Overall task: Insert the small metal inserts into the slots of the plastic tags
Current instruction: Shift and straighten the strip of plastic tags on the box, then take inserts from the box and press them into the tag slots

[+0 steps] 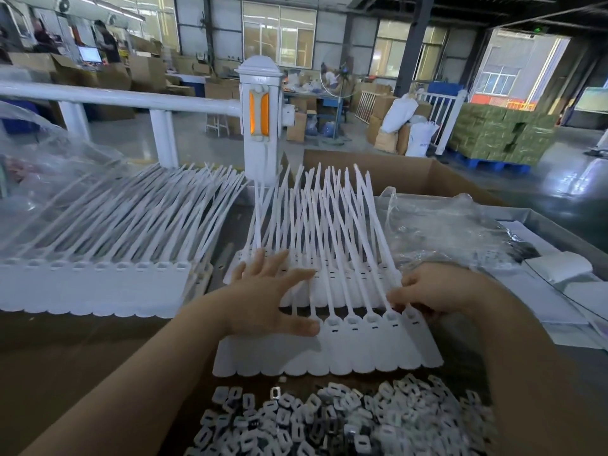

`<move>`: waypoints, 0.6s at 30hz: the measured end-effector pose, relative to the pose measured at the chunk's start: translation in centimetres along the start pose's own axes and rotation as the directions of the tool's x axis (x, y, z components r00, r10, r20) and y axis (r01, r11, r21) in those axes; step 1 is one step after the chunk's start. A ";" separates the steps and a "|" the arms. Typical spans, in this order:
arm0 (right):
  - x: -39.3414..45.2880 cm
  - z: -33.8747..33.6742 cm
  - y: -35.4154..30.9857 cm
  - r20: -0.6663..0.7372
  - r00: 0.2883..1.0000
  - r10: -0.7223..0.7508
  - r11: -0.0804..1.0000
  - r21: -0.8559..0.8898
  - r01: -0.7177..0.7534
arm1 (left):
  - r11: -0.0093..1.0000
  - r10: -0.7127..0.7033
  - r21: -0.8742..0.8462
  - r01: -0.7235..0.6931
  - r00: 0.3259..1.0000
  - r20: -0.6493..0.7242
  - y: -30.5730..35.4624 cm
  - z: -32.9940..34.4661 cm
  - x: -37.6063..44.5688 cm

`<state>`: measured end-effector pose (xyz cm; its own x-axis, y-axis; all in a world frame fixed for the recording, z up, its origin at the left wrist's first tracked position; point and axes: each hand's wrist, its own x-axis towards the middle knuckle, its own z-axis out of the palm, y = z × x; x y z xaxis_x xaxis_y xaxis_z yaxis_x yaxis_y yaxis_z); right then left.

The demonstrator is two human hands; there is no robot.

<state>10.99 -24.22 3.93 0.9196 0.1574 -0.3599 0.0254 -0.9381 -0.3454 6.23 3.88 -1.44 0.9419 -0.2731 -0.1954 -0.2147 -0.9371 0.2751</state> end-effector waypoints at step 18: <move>-4.0 5.7 -11.2 0.354 0.647 -0.676 0.703 0.044 0.710 | 0.970 0.207 -0.028 -0.243 0.874 -0.440 -1.2 1.0 -0.3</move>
<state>4.78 -12.57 4.29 0.4389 0.8448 -0.3061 0.6538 -0.5339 -0.5362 5.98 4.90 -2.64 0.8924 -0.3366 0.3005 -0.4301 -0.8361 0.3406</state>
